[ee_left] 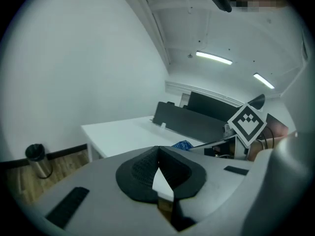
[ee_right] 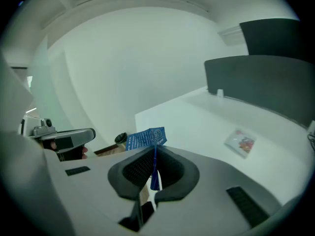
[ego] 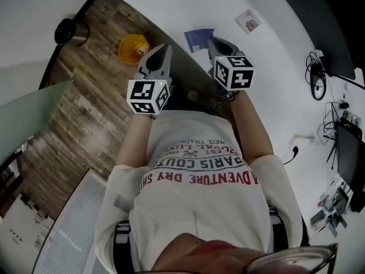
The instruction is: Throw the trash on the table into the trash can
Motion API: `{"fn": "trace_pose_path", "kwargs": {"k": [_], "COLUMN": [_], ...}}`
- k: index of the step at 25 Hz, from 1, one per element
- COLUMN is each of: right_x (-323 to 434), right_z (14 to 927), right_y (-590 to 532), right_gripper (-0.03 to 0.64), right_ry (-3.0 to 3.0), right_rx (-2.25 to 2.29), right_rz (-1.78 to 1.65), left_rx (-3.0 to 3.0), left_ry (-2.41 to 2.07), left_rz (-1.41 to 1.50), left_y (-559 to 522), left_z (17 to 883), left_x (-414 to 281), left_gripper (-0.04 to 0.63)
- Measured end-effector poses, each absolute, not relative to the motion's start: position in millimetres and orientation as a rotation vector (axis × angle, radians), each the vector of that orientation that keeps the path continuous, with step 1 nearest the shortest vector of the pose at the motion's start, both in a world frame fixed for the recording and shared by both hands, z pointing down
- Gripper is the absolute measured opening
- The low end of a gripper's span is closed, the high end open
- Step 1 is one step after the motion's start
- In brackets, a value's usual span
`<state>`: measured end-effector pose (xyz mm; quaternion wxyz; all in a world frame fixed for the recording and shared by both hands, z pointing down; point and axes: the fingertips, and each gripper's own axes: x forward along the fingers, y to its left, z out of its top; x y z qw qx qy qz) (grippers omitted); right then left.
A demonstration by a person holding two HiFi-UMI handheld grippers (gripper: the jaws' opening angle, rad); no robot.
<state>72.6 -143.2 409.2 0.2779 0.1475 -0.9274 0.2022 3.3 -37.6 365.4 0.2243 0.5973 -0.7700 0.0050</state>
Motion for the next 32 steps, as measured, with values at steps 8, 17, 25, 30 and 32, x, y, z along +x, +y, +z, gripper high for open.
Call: {"fn": "trace_pose_path", "kwargs": {"k": [8,17,25,30,32], "right_x": [-81,-214,-267,-274,-274], "right_z": [451,584,787,907,943], "right_y": [1,93,102,103,104], "right_gripper": [0.029,0.029,0.029,0.031,0.031], "right_ry": [-2.411,-2.246,-2.103,-2.069,-2.063], "right_rx": [-0.04,-0.197,-0.19,-0.183,-0.185], "right_rz": [0.419,0.301,0.249,0.241,0.235], "left_rx": [1.249,0.965,0.847,0.79,0.745], "left_ry": [-2.303,-2.267,-2.196,-2.191,-2.2], "left_rz": [-0.073,-0.148,-0.217,-0.226,-0.234], "left_y": [107,209,229,238,246], "left_z": [402,514,683,794,831], "left_x": [-117,-229,-280,-293,-298], "left_gripper": [0.023,0.023,0.023,0.023,0.023]}}
